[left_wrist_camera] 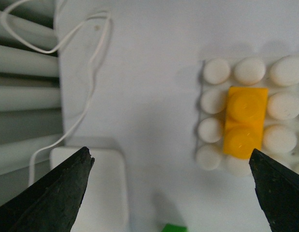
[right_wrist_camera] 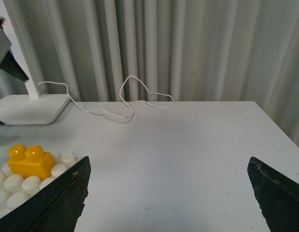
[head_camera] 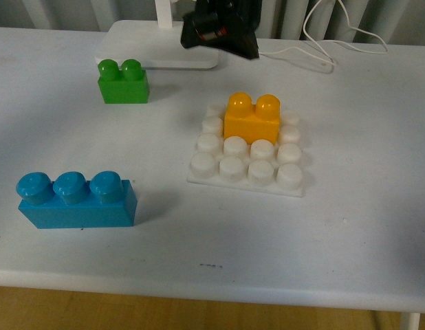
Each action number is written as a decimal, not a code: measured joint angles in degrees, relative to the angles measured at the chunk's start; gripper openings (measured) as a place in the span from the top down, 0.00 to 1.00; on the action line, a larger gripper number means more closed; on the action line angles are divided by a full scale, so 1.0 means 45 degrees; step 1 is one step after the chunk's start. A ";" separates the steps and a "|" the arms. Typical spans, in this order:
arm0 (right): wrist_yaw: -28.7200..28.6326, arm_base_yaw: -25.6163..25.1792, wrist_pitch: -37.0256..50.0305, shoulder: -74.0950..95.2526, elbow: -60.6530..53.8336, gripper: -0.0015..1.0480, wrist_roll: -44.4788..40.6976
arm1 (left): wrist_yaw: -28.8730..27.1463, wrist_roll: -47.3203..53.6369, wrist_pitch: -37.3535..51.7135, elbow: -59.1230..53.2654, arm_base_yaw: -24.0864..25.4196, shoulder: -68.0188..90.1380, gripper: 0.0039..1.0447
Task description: Insert yellow block into base center
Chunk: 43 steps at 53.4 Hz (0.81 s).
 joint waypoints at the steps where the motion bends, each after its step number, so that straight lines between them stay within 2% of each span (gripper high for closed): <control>1: 0.0000 0.0000 0.0005 0.0000 0.0000 0.09 0.0000 | -0.0136 0.0112 0.0277 -0.0248 0.0034 -0.0257 0.06; 9: 0.0000 0.0000 0.0005 0.0000 0.0000 0.09 0.0000 | -0.1355 0.0641 0.3988 -0.3939 0.0442 -0.3347 0.06; 18: 0.0000 0.0000 0.0005 0.0000 0.0000 0.09 0.0000 | -0.1987 -0.0063 0.7660 -0.7417 0.0889 -0.6222 0.06; 24: 0.0000 0.0000 0.0005 0.0000 0.0000 0.09 0.0000 | -0.2866 -0.0884 1.0185 -0.9466 0.1355 -0.7830 0.06; 35: 0.0000 0.0000 0.0005 0.0000 0.0000 0.09 0.0000 | -0.4279 -0.3269 1.4207 -1.3022 0.3002 -1.0205 0.06; 43: 0.0000 0.0000 0.0005 0.0000 0.0000 0.09 0.0000 | -0.4687 -0.6363 1.4970 -1.5106 0.4439 -1.1730 0.06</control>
